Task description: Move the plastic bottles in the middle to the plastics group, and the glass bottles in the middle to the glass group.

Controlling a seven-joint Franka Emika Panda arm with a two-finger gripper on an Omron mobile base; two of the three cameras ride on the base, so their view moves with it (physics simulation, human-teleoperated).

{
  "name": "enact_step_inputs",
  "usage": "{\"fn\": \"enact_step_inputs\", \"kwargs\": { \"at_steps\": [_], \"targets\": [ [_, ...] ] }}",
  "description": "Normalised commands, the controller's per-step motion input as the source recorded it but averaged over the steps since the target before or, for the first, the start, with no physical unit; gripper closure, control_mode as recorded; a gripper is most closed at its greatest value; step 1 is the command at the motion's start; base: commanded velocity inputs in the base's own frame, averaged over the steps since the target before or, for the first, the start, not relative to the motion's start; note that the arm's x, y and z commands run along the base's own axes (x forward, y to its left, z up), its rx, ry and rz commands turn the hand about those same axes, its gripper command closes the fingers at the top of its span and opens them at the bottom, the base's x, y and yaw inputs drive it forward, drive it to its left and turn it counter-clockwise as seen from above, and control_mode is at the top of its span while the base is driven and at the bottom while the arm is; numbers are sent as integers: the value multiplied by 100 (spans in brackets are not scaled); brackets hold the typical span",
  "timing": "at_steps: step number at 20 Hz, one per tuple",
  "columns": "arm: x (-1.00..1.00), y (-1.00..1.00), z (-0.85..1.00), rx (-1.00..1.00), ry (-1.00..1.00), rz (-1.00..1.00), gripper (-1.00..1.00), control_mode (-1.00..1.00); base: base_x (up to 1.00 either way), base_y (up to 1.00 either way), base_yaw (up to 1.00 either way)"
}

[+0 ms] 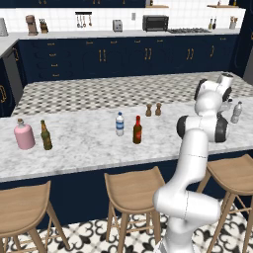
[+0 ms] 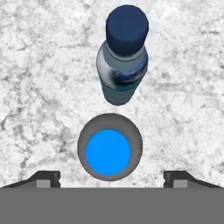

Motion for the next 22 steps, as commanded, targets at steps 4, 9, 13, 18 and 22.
{"fn": "enact_step_inputs", "kwargs": {
  "at_steps": [4, 9, 13, 18, 22],
  "targets": [
    [-20, 16, 0, 0, -2, 0, -100, -100, 0, 0, 0],
    [-94, 49, 9, 0, -3, 2, -100, -100, 0, 0, 0],
    [-81, 60, 14, -1, -3, 0, -100, -100, 0, 0, 0],
    [-89, 48, 21, -1, -1, 0, -100, -100, 0, 0, 0],
    [-67, 86, 42, -3, -1, 3, -100, -100, 0, 0, 0]
  ]
}}
